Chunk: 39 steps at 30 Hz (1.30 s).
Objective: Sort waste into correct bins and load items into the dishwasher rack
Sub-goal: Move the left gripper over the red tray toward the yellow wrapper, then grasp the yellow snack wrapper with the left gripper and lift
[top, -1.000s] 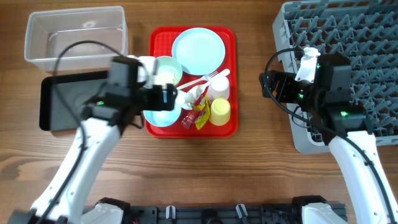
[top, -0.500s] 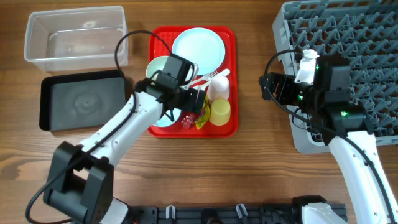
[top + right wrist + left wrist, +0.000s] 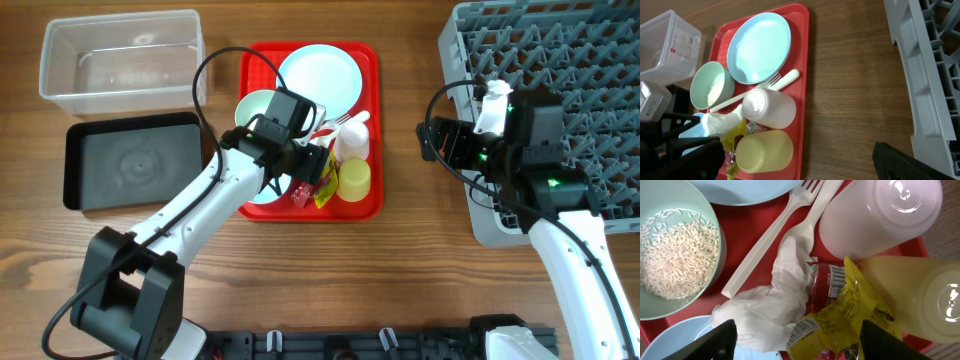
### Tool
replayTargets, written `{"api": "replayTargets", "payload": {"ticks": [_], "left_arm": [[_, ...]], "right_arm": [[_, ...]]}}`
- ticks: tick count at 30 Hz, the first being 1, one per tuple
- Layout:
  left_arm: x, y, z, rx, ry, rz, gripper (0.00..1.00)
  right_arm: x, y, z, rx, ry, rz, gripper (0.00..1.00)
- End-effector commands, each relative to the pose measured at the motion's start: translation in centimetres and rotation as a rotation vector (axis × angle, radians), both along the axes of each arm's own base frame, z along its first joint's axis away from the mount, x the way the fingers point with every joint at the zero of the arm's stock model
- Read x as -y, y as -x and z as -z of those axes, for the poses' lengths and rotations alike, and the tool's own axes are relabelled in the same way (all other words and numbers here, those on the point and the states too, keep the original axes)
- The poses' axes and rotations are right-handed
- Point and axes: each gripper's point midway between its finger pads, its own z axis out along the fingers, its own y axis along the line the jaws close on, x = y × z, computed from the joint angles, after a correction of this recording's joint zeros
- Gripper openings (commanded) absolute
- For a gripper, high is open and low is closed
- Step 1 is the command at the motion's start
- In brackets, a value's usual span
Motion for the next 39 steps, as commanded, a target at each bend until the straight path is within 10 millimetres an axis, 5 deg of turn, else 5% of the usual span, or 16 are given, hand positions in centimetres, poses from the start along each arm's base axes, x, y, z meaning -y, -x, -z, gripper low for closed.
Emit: {"api": "replayTargets", "payload": {"ticks": [1,14,26,36,39], "left_arm": [[0.3,-0.8,-0.6,0.033,-0.007,0.014,0.74],[0.2,-0.5,3.2,-0.043,-0.047,0.015,0.63],[0.4,-0.6,3.1,-0.035,-0.043,0.018,0.04],[0.7,-1.1,1.0,0.001,-0.021,0.016,0.04],[0.4,-0.4,-0.1,0.0,-0.022,0.018,0.3]], "right_arm": [[-0.1,-0.3,-0.7,0.009,-0.02,0.006,1.0],[-0.1,-0.3,-0.7,0.009,-0.02,0.007,1.0],[0.1,-0.3,-0.7,0.009,-0.014,0.012,1.0],[0.3,-0.3,-0.6,0.009,-0.007,0.02,1.0],[0.3,-0.3,-0.6,0.009,-0.006,0.02,1.0]]}}
